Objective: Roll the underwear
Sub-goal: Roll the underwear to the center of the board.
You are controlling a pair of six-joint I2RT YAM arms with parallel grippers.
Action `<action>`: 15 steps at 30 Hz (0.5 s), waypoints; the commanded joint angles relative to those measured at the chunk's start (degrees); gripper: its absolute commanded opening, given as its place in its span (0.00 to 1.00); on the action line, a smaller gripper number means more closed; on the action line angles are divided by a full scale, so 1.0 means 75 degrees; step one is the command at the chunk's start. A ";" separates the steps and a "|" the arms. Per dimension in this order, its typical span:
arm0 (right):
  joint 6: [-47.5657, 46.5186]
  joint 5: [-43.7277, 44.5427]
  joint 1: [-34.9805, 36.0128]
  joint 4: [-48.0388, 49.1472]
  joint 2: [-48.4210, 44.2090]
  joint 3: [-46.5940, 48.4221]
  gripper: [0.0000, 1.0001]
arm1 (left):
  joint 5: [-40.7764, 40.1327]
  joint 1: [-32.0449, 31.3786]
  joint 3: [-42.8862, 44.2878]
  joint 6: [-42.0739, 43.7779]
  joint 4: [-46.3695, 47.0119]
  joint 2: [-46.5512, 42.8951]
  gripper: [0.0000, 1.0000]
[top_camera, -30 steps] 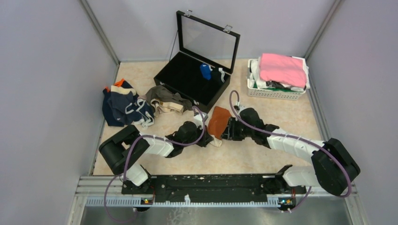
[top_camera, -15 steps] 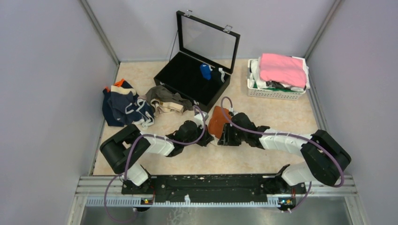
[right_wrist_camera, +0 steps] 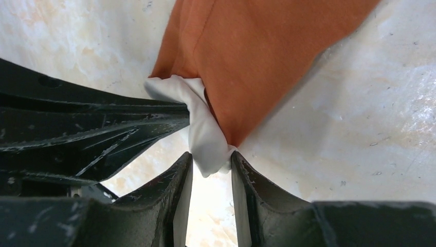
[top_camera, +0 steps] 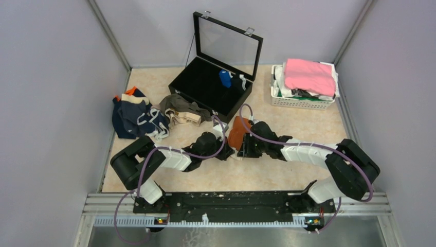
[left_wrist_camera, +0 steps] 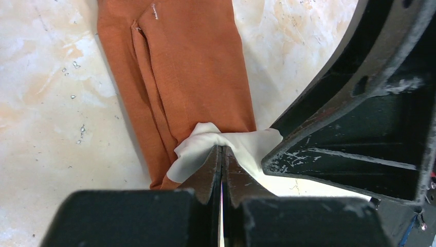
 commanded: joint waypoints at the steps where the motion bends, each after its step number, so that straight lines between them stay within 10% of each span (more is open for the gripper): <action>1: -0.0048 0.0187 0.0092 0.0043 0.0244 0.0416 0.32 | -0.0157 0.0029 -0.0123 0.0174 -0.1074 0.0400 0.00; 15: -0.0168 0.0213 0.0101 0.0206 0.0394 0.0411 0.12 | -0.0056 0.0044 -0.0111 0.0151 -0.1070 0.0433 0.00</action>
